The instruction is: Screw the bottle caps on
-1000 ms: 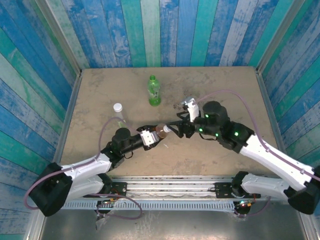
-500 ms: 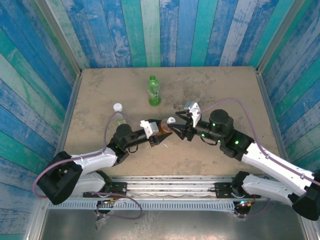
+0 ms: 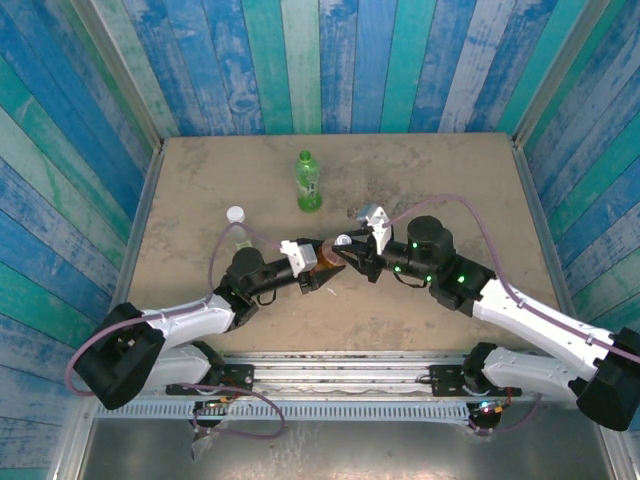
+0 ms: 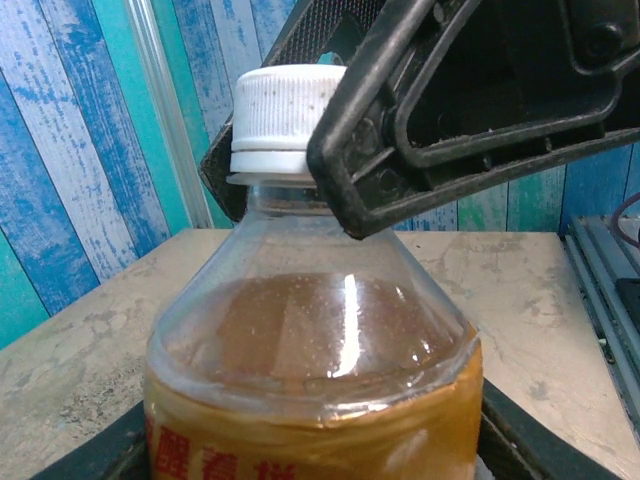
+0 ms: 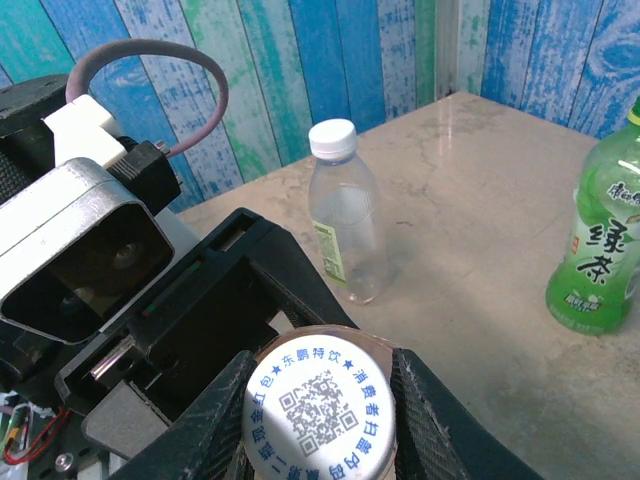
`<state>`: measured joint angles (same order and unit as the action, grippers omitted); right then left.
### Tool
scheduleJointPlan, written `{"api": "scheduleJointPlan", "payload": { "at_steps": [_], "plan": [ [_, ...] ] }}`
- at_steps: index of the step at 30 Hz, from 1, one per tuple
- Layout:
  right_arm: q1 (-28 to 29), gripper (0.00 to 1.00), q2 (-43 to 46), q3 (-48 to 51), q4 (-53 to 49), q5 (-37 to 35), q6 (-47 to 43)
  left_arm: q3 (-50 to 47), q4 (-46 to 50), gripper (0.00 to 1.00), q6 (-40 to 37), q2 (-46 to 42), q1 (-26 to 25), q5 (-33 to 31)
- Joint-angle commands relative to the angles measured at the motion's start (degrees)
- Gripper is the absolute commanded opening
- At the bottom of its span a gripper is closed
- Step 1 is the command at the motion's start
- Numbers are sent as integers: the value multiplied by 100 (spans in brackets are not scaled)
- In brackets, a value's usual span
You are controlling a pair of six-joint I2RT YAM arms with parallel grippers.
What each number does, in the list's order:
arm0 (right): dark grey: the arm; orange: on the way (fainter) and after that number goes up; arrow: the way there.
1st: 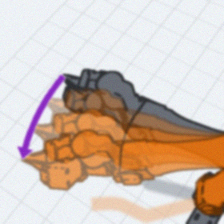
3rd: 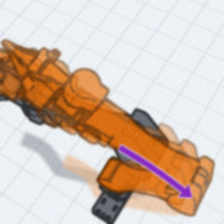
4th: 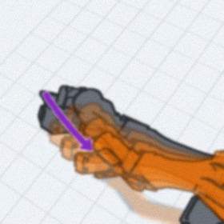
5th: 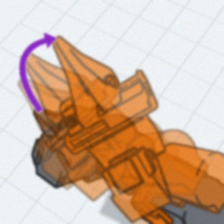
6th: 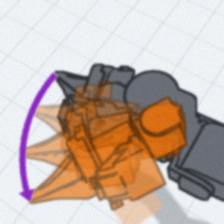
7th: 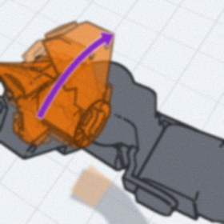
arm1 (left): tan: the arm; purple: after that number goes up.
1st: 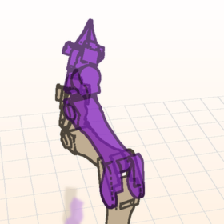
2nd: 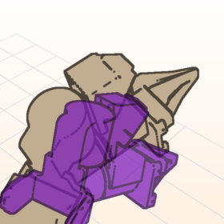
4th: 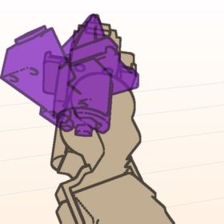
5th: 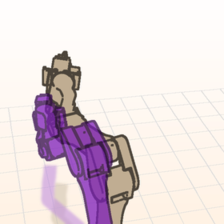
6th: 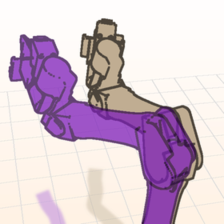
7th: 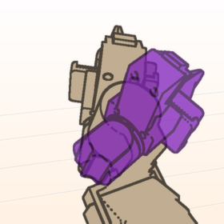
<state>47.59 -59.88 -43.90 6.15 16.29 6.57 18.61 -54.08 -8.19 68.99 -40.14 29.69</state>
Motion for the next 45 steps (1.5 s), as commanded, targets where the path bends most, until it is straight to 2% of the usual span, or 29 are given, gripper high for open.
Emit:
{"api": "scheduleJointPlan", "payload": {
  "at_steps": [1, 4, 6, 8, 13, 18, 21, 25, 30, 35, 42, 45],
  "plan": [
    [50, 23, 63, 65, 188, 84, -5, 10, -181, 65, -25, 3, -3, -298],
    [52, 23, 87, 83, 185, -232, -19, -181, -287, 86, 83, -127, -3, -561],
    [19, 21, 114, 122, 178, -776, 46, -425, -397, 99, 190, -317, -8, -828],
    [-115, 20, 54, 104, 188, -1110, -57, -637, -405, 94, 246, -527, -11, -1141],
    [-802, 20, -458, -205, 231, -1313, -224, -1054, -176, 94, 414, -1029, -11, -1880],
    [-1545, 21, -1449, -796, 443, -1620, -591, -1300, -169, 94, 682, -1307, -11, -2700],
    [-1772, 21, -2137, -1384, 369, -1910, -970, -1222, 98, 94, 790, -1385, -11, -3085],
    [-2214, 21, -3017, -2164, 194, -1758, -992, -1201, 226, 94, 869, -1484, -11, -3418],
    [-2786, 23, -4102, -3380, -324, -1417, -929, -1079, 482, 94, 844, -1456, -11, -3470],
    [-3217, 24, -5028, -4417, -613, -833, -730, -1021, 483, 94, 880, -1423, -11, -3249],
    [-3377, 26, -5699, -4922, -673, -716, -683, -970, 546, 94, 841, -1397, -11, -3094],
    [-3386, 33, -5737, -4867, -687, -715, -673, -966, 564, 94, 839, -1397, -11, -3119]
  ]
}}
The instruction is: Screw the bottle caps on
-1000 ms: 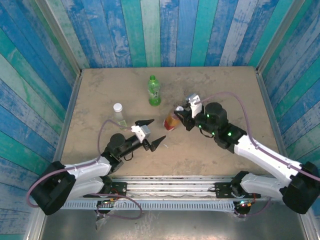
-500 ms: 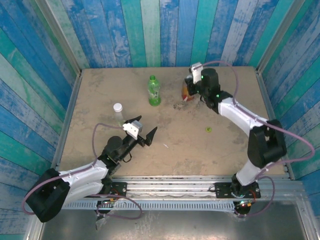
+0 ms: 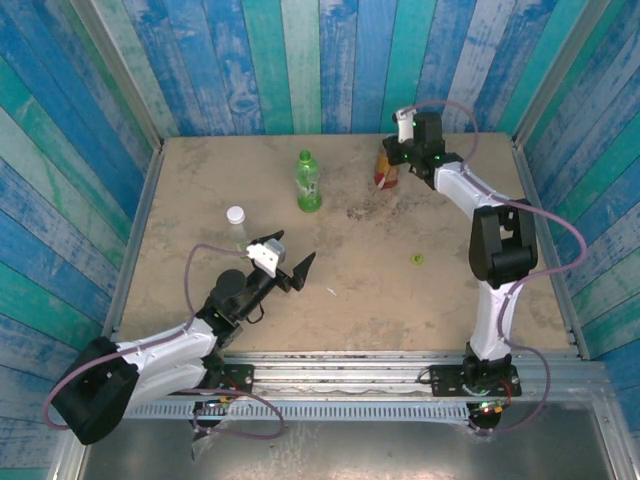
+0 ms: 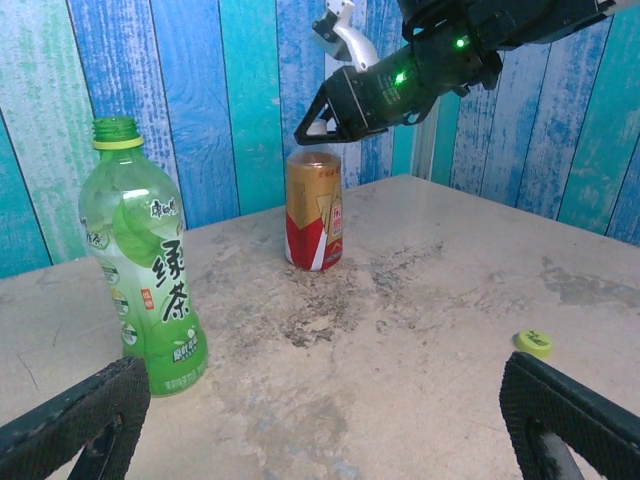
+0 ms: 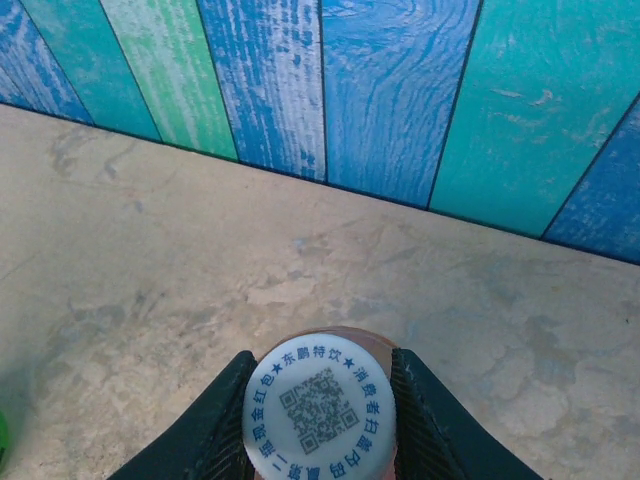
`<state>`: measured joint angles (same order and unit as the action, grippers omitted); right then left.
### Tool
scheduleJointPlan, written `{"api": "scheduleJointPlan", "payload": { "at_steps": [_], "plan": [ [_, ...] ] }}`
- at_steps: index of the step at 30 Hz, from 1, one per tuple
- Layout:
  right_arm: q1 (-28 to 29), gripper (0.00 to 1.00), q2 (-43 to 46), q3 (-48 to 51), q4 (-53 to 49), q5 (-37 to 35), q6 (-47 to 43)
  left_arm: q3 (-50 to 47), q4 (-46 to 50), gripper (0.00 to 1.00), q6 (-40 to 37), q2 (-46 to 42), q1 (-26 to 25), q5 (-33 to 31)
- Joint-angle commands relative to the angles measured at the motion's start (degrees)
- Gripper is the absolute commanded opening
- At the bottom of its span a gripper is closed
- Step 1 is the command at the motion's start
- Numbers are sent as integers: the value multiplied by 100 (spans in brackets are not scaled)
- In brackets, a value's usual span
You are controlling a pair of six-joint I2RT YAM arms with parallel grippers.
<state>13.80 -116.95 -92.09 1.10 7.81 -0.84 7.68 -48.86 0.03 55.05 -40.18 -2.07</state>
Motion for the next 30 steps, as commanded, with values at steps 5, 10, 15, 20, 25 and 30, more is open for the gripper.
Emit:
{"api": "scheduleJointPlan", "payload": {
  "at_steps": [5, 10, 15, 20, 25, 30],
  "plan": [
    [-4, 59, 141, 82, -152, 146, -91, 208, 49, 94, 75, 97, -7, 27],
    [-8, 81, 668, 405, 1, 156, -294, 358, 16, 94, 168, 310, -7, -265],
    [188, 85, 1333, 896, 223, 271, -409, 451, 72, 94, 108, 375, -7, -365],
    [742, 84, 1672, 1043, 232, 327, -548, 436, 258, 94, 15, 298, -7, -443],
    [1528, 83, 1565, 920, 402, 273, -386, 315, 169, 94, 73, 227, -7, -512],
    [2008, 82, 1075, 468, 467, 221, -342, 251, 158, 94, 112, 200, -7, -481]
  ]
}}
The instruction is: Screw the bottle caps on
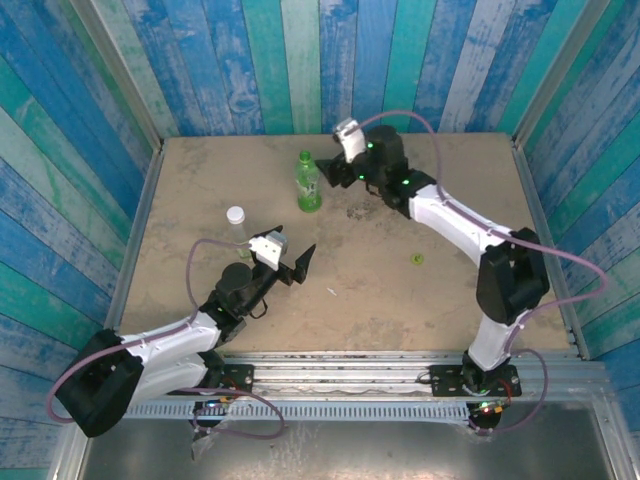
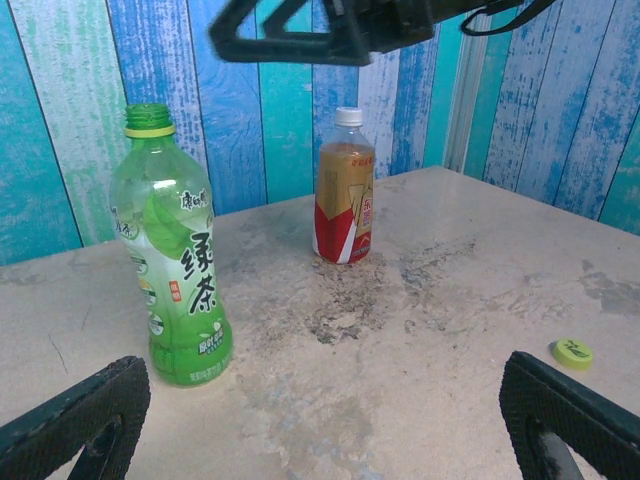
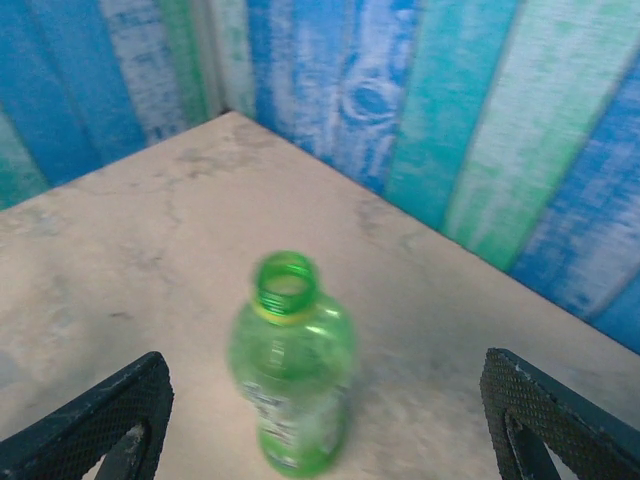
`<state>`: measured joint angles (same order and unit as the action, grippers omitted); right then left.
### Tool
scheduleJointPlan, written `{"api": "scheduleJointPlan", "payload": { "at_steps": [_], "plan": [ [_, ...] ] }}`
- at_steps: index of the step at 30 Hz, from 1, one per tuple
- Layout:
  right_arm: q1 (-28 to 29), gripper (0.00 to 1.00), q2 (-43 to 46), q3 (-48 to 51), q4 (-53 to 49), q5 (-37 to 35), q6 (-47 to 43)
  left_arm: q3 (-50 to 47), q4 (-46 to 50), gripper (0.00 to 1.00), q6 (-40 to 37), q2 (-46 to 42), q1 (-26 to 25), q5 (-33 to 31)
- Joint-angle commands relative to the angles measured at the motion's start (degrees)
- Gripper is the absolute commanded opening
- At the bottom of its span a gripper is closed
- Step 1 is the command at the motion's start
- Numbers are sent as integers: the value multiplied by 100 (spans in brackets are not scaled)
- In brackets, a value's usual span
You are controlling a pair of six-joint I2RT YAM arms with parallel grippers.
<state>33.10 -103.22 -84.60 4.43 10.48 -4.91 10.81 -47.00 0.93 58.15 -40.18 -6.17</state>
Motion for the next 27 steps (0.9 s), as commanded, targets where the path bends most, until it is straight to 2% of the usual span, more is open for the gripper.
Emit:
{"api": "scheduleJointPlan", "payload": {
  "at_steps": [1, 8, 12, 21, 27],
  "plan": [
    [81, 82, -431, -414, 149, -60, 144, -84, -28, 94, 19, -127, -7, -71],
    [251, 80, -1302, -1271, -102, -73, 406, -181, -96, 94, 30, -171, -7, -77],
    [259, 75, -1646, -1606, -170, -88, 434, -178, -103, 94, 32, -133, -7, -53],
    [253, 42, -1904, -1848, -264, -6, 472, -167, -165, 94, 40, -19, -7, 5],
    [256, 28, -1871, -1898, -429, 177, 344, -160, -219, 94, 48, 69, -7, 64]
  ]
}}
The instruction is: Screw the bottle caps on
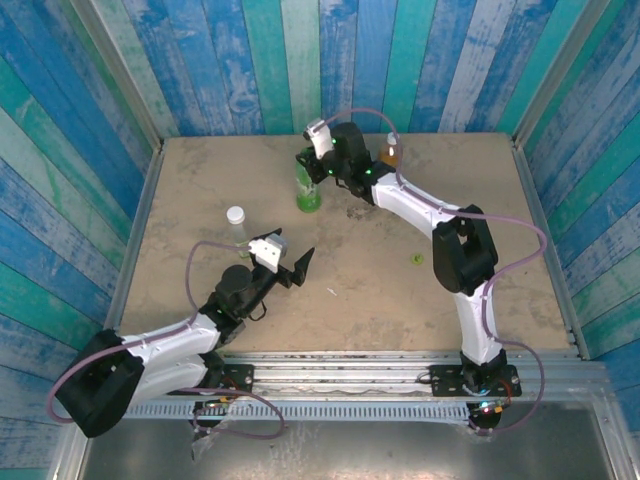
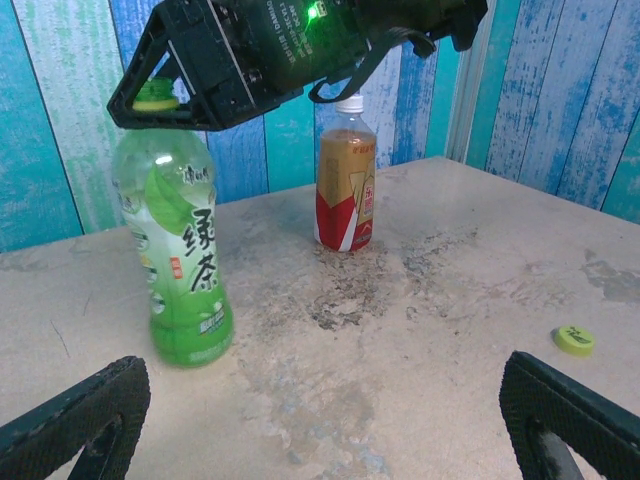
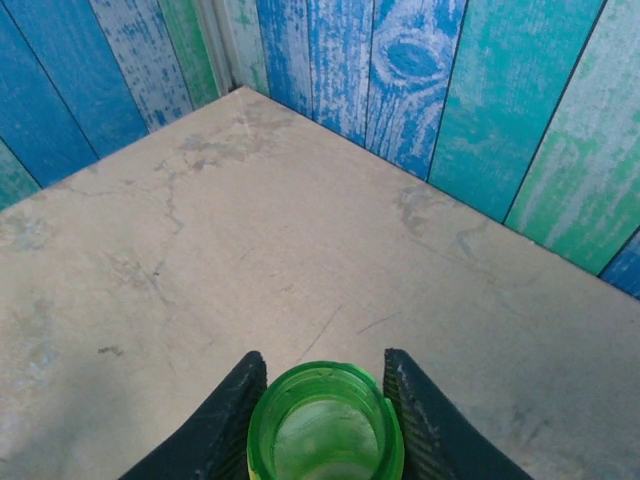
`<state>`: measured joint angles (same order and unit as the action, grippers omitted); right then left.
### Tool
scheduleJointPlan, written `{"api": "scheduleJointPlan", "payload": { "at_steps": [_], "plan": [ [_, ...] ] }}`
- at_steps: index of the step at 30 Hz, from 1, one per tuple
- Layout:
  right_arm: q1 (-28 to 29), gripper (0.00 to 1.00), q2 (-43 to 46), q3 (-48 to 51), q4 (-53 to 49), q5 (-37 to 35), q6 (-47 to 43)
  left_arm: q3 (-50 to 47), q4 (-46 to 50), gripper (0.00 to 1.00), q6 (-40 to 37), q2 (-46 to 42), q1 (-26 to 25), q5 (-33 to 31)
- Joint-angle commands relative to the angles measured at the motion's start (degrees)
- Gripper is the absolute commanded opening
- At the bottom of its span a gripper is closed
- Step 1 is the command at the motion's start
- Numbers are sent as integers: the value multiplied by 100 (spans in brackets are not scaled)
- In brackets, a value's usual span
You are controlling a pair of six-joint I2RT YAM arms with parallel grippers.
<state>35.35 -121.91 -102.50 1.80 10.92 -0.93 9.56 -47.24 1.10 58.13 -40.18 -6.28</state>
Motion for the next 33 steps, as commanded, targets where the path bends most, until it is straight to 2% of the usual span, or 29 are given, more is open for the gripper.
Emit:
{"api": "scheduleJointPlan", "payload": {
  "at_steps": [1, 4, 11, 19, 27, 33],
  "plan": [
    [25, 25, 22, -99, -179, 143, -69, -34, -210, 94, 26, 84, -7, 85],
    [32, 19, 132, -28, -198, 173, -118, -13, -214, 94, 23, 126, -7, 114],
    [57, 21, 814, 644, -172, 325, -308, -42, -447, 94, -3, 283, -7, 142],
    [77, 21, 2271, 2281, -154, 319, -415, 31, -1272, 94, 174, 895, -7, 475],
    [309, 17, 3765, 4032, -14, 265, -434, 486, -1899, 94, 133, 1964, -152, 1037],
    [488, 14, 4426, 5072, 511, 270, -324, 709, -2397, 94, -66, 2608, -382, 1370]
  ]
}}
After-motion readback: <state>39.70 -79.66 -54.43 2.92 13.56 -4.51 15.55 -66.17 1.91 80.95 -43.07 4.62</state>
